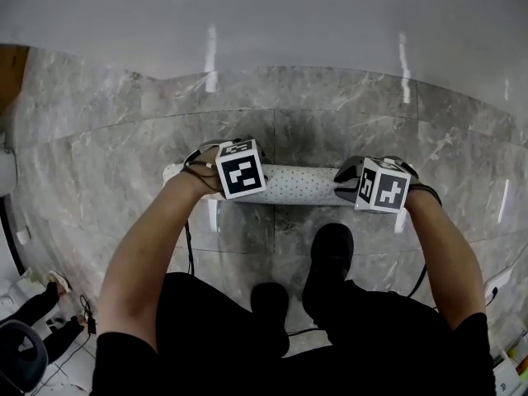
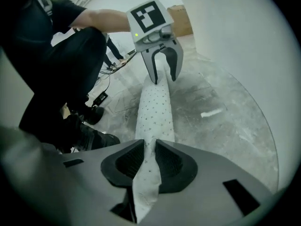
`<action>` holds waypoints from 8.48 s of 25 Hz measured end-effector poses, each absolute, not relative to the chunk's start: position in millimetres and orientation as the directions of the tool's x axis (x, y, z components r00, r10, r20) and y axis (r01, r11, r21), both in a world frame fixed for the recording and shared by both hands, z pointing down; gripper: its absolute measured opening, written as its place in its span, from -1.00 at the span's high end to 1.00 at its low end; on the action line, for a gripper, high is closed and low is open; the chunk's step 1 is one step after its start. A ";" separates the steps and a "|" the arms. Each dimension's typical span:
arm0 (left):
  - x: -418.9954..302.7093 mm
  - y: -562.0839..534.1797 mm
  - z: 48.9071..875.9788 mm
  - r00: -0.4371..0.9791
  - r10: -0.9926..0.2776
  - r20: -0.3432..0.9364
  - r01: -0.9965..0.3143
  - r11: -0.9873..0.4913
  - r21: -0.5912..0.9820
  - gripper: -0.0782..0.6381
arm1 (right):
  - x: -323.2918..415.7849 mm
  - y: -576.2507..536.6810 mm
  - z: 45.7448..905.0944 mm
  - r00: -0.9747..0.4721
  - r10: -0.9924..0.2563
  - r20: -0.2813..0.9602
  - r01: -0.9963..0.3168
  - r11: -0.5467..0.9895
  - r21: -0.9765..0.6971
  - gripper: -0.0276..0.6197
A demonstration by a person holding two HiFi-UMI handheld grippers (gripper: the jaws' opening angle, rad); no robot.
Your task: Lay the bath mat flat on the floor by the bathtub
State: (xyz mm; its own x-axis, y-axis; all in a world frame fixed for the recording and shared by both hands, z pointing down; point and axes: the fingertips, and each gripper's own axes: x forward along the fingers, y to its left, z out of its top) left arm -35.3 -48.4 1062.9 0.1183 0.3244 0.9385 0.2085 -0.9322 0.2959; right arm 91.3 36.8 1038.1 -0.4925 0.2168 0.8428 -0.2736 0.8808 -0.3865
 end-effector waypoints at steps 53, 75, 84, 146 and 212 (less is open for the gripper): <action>-59.1 -142.1 1110.2 0.069 0.086 0.994 -0.129 -0.987 0.095 -0.08 | 162.0 -66.1 1098.6 -0.247 -0.144 0.958 -0.700 0.710 -0.073 0.53; -26.6 -255.8 990.7 0.301 -0.513 0.804 -0.291 -0.852 -0.435 0.71 | 239.5 -186.5 1038.5 0.019 -0.590 0.807 -0.819 0.454 0.351 0.36; -44.4 -147.1 1031.8 0.420 -0.123 0.899 -0.018 -0.992 -0.127 0.62 | 175.2 -106.5 985.1 -0.226 -0.705 0.673 -0.699 0.598 0.392 0.50; -64.6 -28.5 1086.2 0.247 0.447 0.860 0.103 -0.895 0.435 0.48 | 174.4 140.2 1071.4 -0.297 0.495 0.817 -0.351 0.739 -0.575 0.49; -99.8 -90.0 562.3 0.539 -0.401 0.740 -0.745 -0.638 0.197 0.75 | 41.7 -17.6 587.6 -0.484 -0.338 0.807 -0.745 0.643 -0.177 0.83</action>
State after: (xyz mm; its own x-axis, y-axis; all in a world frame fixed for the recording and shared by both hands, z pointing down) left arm -99.8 -90.0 562.3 0.5394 -0.4012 0.7404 -0.7448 -0.6375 0.1972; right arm 41.7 -17.6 587.6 -0.4837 -0.3380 0.8073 -0.7453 0.6426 -0.1775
